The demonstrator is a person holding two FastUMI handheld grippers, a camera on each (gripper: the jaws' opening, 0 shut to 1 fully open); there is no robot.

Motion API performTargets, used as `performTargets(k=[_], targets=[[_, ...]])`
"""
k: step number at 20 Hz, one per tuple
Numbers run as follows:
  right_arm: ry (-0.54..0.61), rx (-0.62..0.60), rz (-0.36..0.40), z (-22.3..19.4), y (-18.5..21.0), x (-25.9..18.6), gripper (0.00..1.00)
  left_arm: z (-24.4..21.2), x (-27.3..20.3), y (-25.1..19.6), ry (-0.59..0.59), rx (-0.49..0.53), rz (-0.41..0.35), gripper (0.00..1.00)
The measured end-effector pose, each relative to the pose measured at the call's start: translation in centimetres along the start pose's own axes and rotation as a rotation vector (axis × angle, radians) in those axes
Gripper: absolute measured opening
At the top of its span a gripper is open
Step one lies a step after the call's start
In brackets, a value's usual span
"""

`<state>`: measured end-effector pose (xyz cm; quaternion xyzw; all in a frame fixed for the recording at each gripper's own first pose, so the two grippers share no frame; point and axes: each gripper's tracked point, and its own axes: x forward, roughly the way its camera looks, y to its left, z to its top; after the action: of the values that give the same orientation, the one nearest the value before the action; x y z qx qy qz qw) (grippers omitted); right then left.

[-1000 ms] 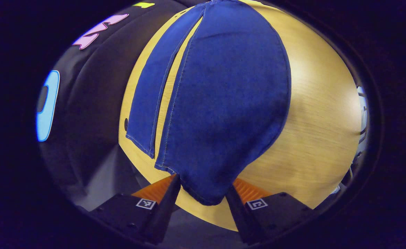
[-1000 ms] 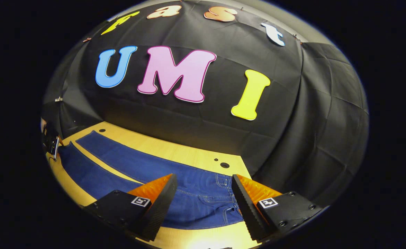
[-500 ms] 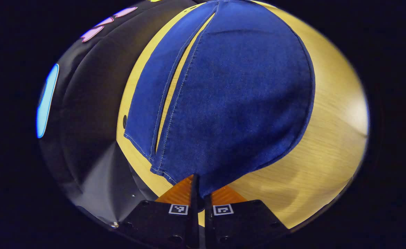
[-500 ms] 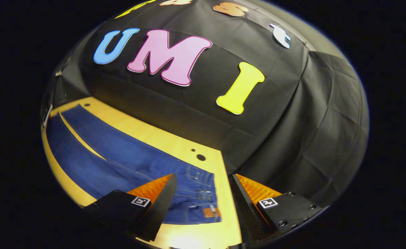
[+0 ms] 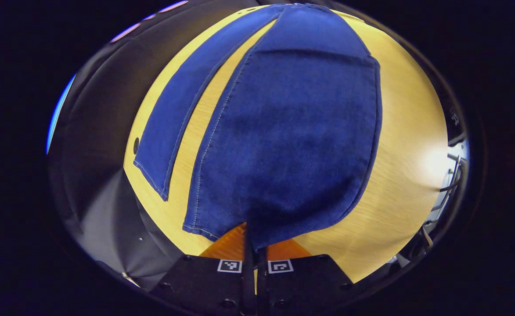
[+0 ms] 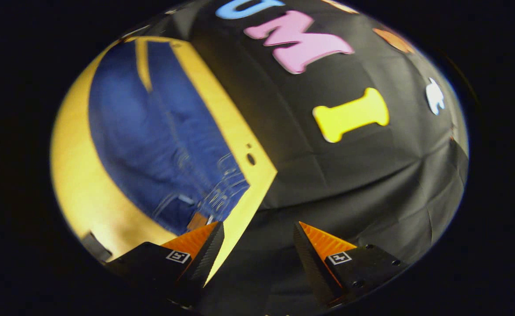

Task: Grasp the waist and the cuffs of the jeans and fold them to make the two legs overlap; first hold the waist and fold one-third of the jeans toward the cuffs, then hold the cuffs and fold the remaining one-third in the same direction to finish folding.

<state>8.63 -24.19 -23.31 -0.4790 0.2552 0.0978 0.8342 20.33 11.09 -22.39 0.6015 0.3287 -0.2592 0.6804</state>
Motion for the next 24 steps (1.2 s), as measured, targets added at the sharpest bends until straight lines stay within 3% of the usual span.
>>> performTargets(k=[3, 8, 11, 12, 17, 18, 21, 24], targets=[[0.024, -0.178, 0.159, -2.6, 5.3, 1.1, 0.96, -0.1, -0.2, -0.1, -0.002, -0.015, 0.043, 0.07], [0.095, -0.354, 0.292, -5.7, 9.8, 5.2, 0.96, -0.2, -0.1, 0.4, 0.002, -0.047, 0.049, 0.07], [0.105, -0.413, 0.235, -5.5, 9.4, 6.7, 0.98, 0.0, -0.1, 0.3, 0.008, -0.045, 0.059, 0.07], [0.102, -0.422, 0.23, -5.4, 9.5, 7.6, 0.9, 0.0, 0.0, 0.3, 0.007, -0.055, 0.064, 0.07], [0.082, -0.487, 0.208, -3.8, 9.8, 9.4, 0.89, -0.2, 0.1, 0.6, 0.013, -0.064, 0.076, 0.07], [0.1, -0.478, 0.224, -3.8, 10.3, 10.0, 0.79, -0.2, 0.2, 0.6, 0.014, -0.062, 0.077, 0.07], [0.132, -0.449, 0.233, -3.7, 10.6, 10.8, 0.26, -0.2, 0.2, 0.6, 0.023, -0.067, 0.081, 0.07], [0.158, -0.384, 0.246, -4.3, 10.6, 10.4, 0.15, -0.1, 0.2, 0.6, 0.034, -0.06, 0.138, 0.07]])
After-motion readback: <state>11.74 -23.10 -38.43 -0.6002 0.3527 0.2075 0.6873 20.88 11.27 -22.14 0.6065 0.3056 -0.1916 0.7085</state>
